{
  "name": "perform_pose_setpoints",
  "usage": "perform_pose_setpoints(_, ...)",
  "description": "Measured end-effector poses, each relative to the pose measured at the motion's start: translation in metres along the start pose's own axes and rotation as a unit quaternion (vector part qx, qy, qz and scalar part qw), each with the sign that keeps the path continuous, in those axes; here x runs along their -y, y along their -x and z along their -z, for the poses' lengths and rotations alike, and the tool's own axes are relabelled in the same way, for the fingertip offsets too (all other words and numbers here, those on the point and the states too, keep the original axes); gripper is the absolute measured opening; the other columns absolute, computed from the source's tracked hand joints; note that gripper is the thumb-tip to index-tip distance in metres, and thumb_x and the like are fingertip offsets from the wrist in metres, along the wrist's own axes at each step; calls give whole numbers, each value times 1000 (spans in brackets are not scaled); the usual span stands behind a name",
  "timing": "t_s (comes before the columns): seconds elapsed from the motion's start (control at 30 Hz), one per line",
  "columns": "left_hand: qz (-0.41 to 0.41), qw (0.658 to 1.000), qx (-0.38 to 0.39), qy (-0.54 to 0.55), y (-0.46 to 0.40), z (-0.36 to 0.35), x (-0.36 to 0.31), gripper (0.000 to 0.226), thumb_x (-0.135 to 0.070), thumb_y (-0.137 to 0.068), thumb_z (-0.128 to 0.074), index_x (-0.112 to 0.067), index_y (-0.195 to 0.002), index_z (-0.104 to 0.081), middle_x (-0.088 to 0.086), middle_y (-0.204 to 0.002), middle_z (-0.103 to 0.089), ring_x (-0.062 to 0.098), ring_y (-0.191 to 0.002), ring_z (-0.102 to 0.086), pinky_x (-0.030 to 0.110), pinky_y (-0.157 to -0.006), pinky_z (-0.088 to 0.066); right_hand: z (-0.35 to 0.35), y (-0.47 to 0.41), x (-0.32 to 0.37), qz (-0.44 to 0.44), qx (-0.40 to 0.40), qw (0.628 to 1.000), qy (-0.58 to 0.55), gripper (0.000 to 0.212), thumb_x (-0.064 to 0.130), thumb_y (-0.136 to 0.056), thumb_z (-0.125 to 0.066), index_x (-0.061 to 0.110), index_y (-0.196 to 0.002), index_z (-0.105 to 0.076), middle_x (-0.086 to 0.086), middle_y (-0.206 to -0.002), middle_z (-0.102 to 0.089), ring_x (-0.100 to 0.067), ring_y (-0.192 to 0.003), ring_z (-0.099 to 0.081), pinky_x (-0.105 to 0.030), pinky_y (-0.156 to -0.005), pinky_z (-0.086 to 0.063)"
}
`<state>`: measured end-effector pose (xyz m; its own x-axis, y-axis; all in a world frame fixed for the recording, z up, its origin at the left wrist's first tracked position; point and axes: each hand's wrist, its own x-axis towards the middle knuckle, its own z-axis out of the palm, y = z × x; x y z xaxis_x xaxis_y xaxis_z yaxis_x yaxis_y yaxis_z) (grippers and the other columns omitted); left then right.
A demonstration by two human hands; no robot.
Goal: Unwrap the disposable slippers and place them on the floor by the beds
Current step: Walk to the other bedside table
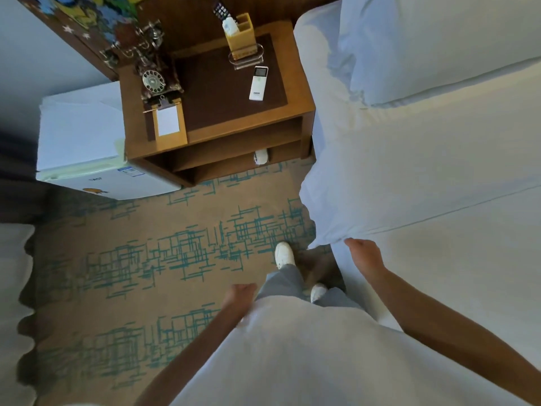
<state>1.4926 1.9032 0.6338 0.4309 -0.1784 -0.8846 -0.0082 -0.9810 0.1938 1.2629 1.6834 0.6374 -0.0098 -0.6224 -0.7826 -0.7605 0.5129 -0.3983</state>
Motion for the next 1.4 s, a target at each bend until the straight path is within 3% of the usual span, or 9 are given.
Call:
perform_pose_setpoints(0.2, -30, 999, -13, 3, -52, 42, -100, 39, -34, -88, -62, -14, -55, -53, 2, -49, -44, 19, -47, -42, 29, -57, -38, 5, -9, -3, -88, 39, 994, 54, 35, 38, -100, -50, 20, -71, -56, -10, -92, -61, -27, -85, -56, -30, -78, -43)
perform_pose_setpoints(0.33, -12, 1000, -13, 25, -72, 60, -137, 31, -32, -92, -60, -14, -67, -55, 4, -56, -46, 22, -52, -43, 32, -65, -39, 1, -22, 9, -86, 57, 988, 115, 31, 26, -106, -41, 10, -122, -62, -16, -120, -68, -31, -112, -65, -34, -87, -48)
perform_pose_setpoints(0.5, 25, 998, -42, 27, -82, 67, -147, 40, -34, -84, -60, -14, -52, -47, 4, -52, -44, 24, -56, -47, 32, -64, -41, 3, -72, 24, -70, 104, 981, 145, 33, 30, -104, -42, 19, -126, -64, -14, -121, -70, -34, -112, -65, -34, -85, -48)
perform_pose_setpoints(0.67, 19, 999, -28, 20, -80, 64, -137, 32, -33, -86, -61, -12, -62, -62, 8, -60, -51, 23, -70, -51, 32, -65, -42, 18, -88, 110, -77, 112, 983, 125, 33, 39, -93, -58, 17, -69, -57, -4, -69, -56, -25, -65, -53, -27, -55, -39)
perform_pose_setpoints(0.87, 17, 997, 4, -70, -86, 54, -111, 44, -41, -88, -62, -12, -57, -50, -1, -54, -49, 22, -63, -52, 31, -57, -34, -3, -113, 168, -48, 143, 979, 134, 31, 26, -86, -58, 19, -61, -41, -1, -53, -34, -17, -44, -28, -24, -47, -21)
perform_pose_setpoints(1.0, -36, 973, 86, -211, -101, 69, -127, 32, -48, -81, -74, -17, -89, -67, 7, -93, -69, 27, -88, -66, 30, -75, -49, -15, -124, 171, -33, 147, 977, 152, 28, 24, -90, -54, 15, -65, -44, -8, -63, -43, -20, -49, -35, -27, -50, -27)
perform_pose_setpoints(1.13, -68, 939, 163, -295, -111, 74, -127, 64, -42, -89, -71, -13, -142, -52, 11, -144, -53, 28, -129, -55, 27, -98, -43, -24, -122, 154, -25, 142, 974, 173, 30, 35, -93, -54, 7, -93, -63, -16, -82, -68, -31, -67, -64, -38, -64, -52)
perform_pose_setpoints(1.27, -86, 903, 216, -362, -127, 74, -123, 71, -50, -91, -65, -17, -150, -44, 10, -154, -46, 28, -135, -50, 30, -103, -41, -48, -112, 130, -20, 180, 966, 187, 31, 33, -97, -57, 6, -111, -67, -10, -110, -69, -32, -99, -66, -43, -90, -53)
perform_pose_setpoints(1.4, -146, 896, 171, -384, -147, 79, -115, 67, -50, -86, -67, -22, -145, -48, 14, -148, -52, 32, -128, -56, 35, -102, -46, -86, -97, 109, -11, 216, 955, 204, 26, 30, -98, -61, 15, -119, -64, -3, -112, -62, -28, -110, -61, -37, -82, -54)
